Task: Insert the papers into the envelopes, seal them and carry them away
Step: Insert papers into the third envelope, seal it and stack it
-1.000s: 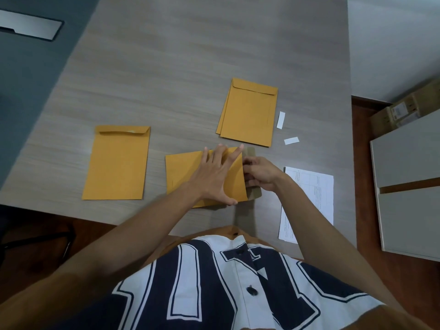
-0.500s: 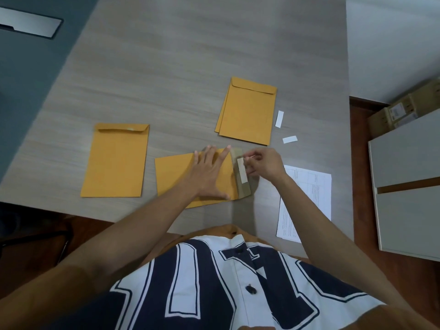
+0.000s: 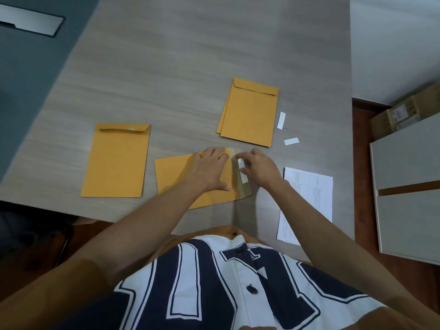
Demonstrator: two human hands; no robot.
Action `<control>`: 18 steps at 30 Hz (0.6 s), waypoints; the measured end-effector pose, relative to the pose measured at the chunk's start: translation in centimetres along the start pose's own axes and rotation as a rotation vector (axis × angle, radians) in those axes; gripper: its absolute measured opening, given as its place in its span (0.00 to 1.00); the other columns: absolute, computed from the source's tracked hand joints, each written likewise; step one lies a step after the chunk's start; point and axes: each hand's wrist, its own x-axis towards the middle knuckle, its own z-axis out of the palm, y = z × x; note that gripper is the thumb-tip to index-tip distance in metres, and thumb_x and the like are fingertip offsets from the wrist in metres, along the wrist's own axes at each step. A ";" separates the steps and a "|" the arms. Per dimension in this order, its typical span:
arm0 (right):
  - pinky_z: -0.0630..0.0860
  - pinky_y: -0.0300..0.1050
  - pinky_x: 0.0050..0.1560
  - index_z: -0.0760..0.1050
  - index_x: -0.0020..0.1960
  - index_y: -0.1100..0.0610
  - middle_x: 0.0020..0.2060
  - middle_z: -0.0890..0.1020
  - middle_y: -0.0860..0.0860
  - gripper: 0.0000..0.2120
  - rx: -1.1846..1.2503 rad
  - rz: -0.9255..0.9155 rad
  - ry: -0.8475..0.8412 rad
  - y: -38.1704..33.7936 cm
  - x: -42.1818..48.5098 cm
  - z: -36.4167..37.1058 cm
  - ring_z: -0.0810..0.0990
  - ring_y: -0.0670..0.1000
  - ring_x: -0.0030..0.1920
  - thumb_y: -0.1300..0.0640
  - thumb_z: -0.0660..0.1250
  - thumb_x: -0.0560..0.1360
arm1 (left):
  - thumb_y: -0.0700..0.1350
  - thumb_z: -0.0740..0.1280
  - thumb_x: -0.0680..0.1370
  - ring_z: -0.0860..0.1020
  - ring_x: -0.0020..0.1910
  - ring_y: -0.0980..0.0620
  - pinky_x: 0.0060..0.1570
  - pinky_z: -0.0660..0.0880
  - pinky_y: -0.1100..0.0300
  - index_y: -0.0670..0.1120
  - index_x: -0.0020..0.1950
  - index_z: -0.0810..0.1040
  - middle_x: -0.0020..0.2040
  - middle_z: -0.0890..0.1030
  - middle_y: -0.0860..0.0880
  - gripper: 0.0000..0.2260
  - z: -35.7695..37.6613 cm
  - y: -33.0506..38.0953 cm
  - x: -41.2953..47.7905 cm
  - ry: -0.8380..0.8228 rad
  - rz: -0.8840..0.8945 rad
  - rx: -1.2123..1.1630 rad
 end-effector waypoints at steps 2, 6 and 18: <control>0.77 0.50 0.50 0.73 0.67 0.46 0.53 0.72 0.51 0.19 -0.011 -0.015 -0.022 -0.1 0.2 -0.2 0.77 0.52 0.49 0.54 0.68 0.77 | 0.70 0.71 0.66 0.57 0.76 0.46 0.67 0.64 0.35 0.50 0.74 0.62 0.78 0.57 0.49 0.44 0.0 0.0 0.0 0.006 -0.001 0.012; 0.76 0.50 0.52 0.76 0.61 0.49 0.51 0.72 0.50 0.15 -0.017 -0.026 -0.045 -0.1 0.5 -0.5 0.77 0.54 0.50 0.53 0.71 0.75 | 0.70 0.71 0.66 0.57 0.76 0.46 0.67 0.63 0.35 0.50 0.74 0.62 0.78 0.57 0.49 0.44 0.2 -0.1 0.0 0.011 0.002 0.013; 0.76 0.52 0.56 0.75 0.62 0.52 0.56 0.73 0.52 0.20 -0.008 0.012 -0.057 -0.2 0.8 -0.7 0.76 0.53 0.53 0.49 0.73 0.73 | 0.71 0.71 0.65 0.58 0.76 0.47 0.67 0.65 0.35 0.50 0.74 0.62 0.77 0.58 0.49 0.45 0.2 -0.2 0.1 0.011 0.007 0.013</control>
